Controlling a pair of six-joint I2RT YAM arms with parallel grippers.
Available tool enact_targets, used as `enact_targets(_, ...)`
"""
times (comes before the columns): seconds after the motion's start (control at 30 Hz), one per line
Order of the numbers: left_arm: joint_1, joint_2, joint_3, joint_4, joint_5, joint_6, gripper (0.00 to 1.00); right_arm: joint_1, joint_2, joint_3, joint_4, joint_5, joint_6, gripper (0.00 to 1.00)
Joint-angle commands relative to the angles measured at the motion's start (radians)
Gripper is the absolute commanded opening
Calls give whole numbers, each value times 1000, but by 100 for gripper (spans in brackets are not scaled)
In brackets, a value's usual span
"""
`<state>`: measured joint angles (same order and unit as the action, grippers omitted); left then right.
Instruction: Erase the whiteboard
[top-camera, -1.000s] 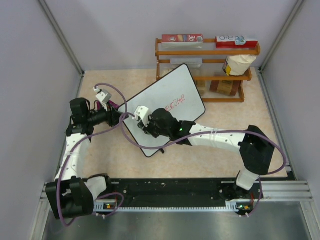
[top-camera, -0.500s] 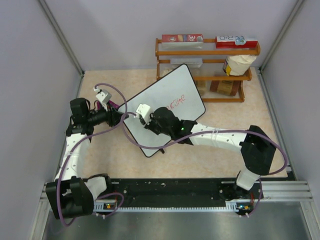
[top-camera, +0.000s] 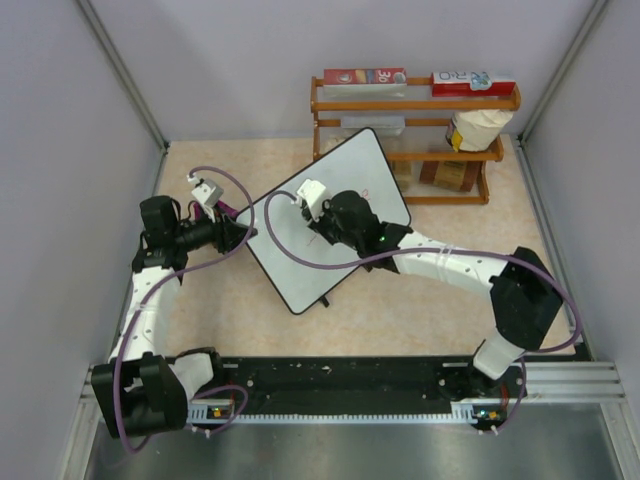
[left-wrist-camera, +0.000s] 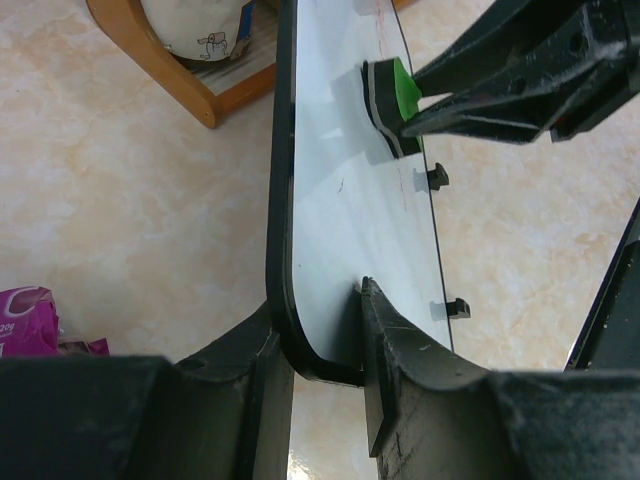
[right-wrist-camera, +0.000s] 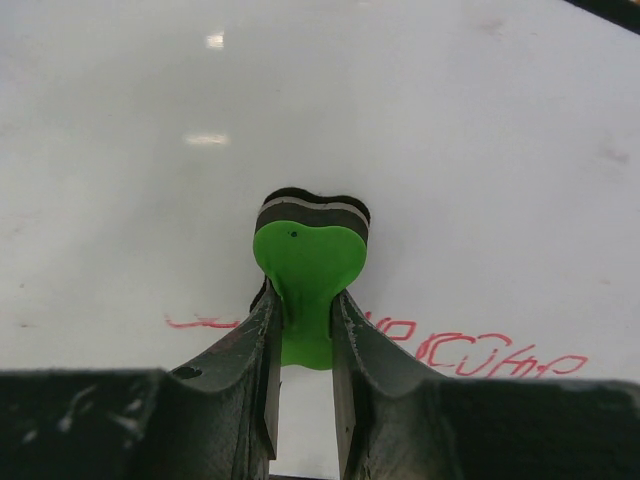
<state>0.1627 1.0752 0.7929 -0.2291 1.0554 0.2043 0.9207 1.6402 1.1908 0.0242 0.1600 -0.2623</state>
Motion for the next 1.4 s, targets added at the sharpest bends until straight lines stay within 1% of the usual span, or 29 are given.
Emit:
enact_targets(0.0,-20,-8,-29,-15,-21,150,0,-71,-34,1,66,52,-23,0)
enact_targets(0.47,-20,-6,-31,-15,-20,155,0,-198,-25,6,82,42,-46,0)
enact_targets(1.07,-20,-4,-29,-13,-14,156,0,-405,7,21,88,6,-38,0)
enact_targets(1.37,-19,-3,-29,-15,-12,153,0,-419,3,1,95,-53,-9,0)
